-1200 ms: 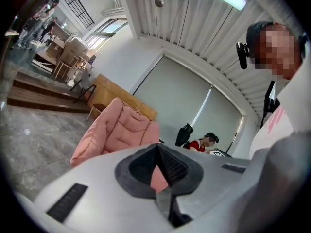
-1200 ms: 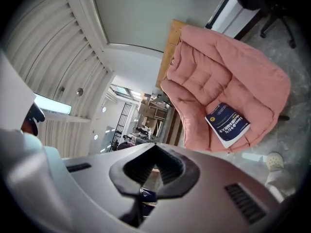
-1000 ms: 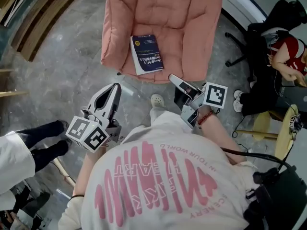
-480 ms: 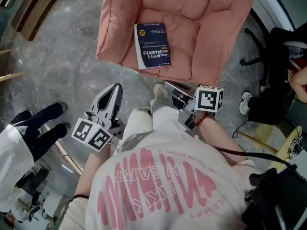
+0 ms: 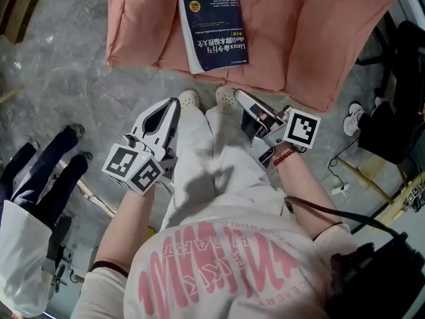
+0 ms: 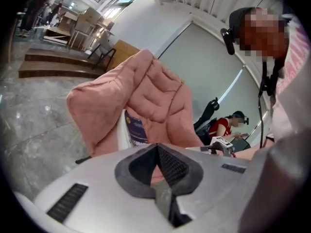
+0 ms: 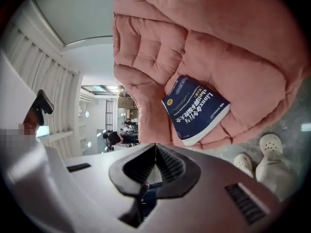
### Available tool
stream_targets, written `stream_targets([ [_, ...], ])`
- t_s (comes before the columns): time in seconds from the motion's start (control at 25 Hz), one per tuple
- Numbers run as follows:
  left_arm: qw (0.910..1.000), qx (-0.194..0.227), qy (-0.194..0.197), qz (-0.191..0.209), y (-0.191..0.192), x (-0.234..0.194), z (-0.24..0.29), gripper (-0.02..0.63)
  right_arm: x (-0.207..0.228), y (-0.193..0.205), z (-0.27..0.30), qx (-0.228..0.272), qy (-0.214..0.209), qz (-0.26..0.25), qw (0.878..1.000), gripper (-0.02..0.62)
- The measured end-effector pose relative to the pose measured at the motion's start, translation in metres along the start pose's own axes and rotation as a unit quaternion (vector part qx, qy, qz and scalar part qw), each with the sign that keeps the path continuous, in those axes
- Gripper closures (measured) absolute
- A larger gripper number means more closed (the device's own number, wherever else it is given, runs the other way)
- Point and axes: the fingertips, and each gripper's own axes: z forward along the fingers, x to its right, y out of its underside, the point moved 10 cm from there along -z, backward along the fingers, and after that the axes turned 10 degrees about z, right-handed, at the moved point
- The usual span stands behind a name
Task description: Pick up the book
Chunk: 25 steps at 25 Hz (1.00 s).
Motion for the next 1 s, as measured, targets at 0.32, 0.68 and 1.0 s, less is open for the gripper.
stream_targets([
  [0.32,0.9969,-0.048,0.000,-0.062,0.055,-0.054,0.052,0.569,0.067,0.009,0.035,-0.013,-0.058,0.022,0.998,0.476],
  [0.68,0.9898,-0.040,0.058,-0.124,0.073,-0.074,0.092,0.348,0.118,-0.001,0.065,0.076,-0.137,0.091,0.983,0.284],
  [1.0,0.9814,-0.079,0.079,-0.156,0.091,-0.085,0.123,0.256,0.136,0.001,0.085,0.087,-0.170,0.145,0.971,0.190],
])
